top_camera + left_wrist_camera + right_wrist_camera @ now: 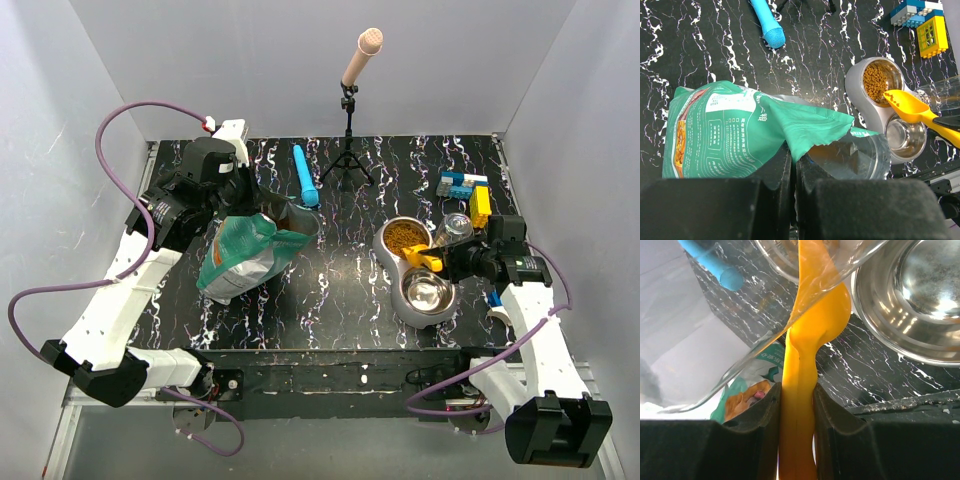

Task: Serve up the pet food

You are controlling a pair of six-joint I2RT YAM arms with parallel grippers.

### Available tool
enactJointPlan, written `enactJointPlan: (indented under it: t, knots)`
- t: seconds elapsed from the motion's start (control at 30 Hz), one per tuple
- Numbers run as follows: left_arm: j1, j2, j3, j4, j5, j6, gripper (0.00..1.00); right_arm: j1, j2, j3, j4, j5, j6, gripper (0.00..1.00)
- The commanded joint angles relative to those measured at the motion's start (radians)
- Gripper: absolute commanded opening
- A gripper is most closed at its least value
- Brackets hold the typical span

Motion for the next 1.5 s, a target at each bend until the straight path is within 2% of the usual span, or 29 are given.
enactJointPlan:
  t: [0.0,0.27,0.47,0.6,0.77,0.93,1.1,1.27,1.47]
  knots:
    - [0.0,-0.069,0.053,0.148,0.004,-0.007,0.0,0.009,0.006,0.087,-0.045,0.015,-0.014,0.01]
    - [0.0,-0.068,0.057,0.145,0.003,-0.007,0.0,0.046,0.034,0.067,-0.036,0.003,-0.007,0.01]
    - [0.0,-0.059,0.065,0.139,0.006,-0.004,0.0,0.058,0.049,0.145,-0.078,0.058,-0.033,0.01]
    - [0.0,-0.056,0.068,0.145,0.011,-0.004,0.0,0.058,0.049,0.084,-0.05,0.022,-0.005,0.01]
    - [0.0,-0.049,0.074,0.139,0.024,-0.006,0.0,0.06,0.031,0.139,-0.061,0.071,-0.029,0.01]
    - [0.0,-0.066,0.048,0.151,0.043,-0.027,0.0,0.061,0.036,0.043,-0.02,-0.003,0.012,0.01]
    - [0.0,-0.074,0.048,0.154,0.058,-0.036,0.0,0.072,-0.015,0.144,-0.036,0.109,-0.016,0.01]
    - [0.0,-0.102,0.019,0.168,0.072,-0.046,0.0,0.072,0.008,0.041,0.003,0.049,0.006,0.01]
    - [0.0,-0.112,0.028,0.156,0.116,-0.02,0.0,0.072,-0.007,0.064,0.01,0.098,0.006,0.01]
